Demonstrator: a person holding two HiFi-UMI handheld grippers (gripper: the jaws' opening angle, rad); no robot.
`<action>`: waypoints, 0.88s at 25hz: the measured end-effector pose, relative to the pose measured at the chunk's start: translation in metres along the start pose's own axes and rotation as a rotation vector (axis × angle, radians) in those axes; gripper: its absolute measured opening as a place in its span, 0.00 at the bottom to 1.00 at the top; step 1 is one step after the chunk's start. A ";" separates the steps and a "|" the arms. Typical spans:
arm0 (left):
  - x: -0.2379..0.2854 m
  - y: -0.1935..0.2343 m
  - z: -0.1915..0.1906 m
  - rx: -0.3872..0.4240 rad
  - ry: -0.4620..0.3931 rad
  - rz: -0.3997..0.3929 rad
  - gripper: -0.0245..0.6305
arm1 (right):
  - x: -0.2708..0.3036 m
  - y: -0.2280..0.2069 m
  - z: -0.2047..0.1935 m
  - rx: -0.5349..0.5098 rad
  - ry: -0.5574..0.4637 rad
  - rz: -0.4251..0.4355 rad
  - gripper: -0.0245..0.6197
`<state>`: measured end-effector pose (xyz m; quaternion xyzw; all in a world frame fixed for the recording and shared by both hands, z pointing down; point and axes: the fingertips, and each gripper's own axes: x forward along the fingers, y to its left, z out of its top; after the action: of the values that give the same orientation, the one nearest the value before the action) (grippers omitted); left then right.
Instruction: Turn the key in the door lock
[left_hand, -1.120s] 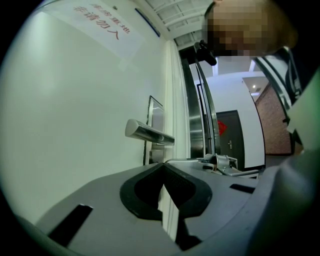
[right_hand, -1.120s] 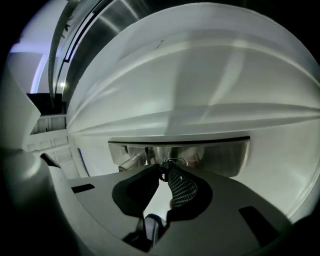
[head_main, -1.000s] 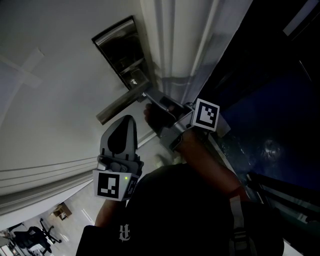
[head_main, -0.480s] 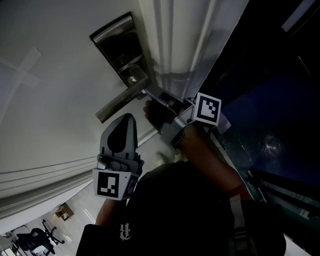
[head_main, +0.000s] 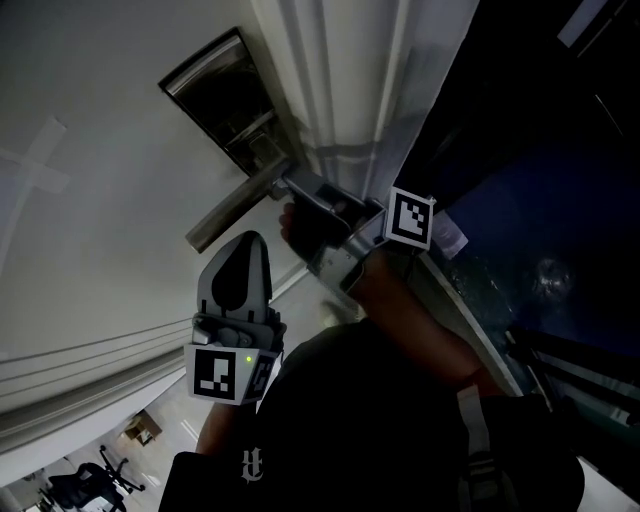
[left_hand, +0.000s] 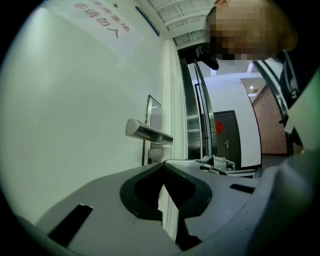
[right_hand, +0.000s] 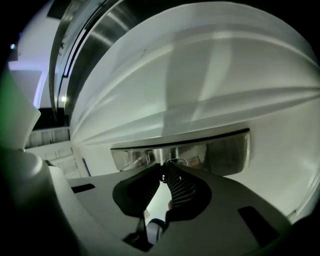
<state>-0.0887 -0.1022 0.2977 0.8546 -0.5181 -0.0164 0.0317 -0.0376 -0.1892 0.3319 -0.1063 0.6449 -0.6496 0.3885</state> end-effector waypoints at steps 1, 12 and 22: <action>0.000 0.001 0.000 -0.002 0.000 0.000 0.05 | 0.001 0.000 0.000 -0.001 -0.001 0.000 0.11; 0.002 -0.001 -0.002 -0.001 0.015 -0.019 0.05 | -0.001 -0.001 -0.002 0.263 -0.104 0.346 0.14; 0.002 -0.002 0.000 -0.022 -0.014 -0.038 0.05 | -0.025 0.038 0.000 -0.414 0.089 0.231 0.19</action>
<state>-0.0859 -0.1034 0.2979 0.8637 -0.5017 -0.0284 0.0372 -0.0072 -0.1683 0.3062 -0.0803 0.7889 -0.4586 0.4012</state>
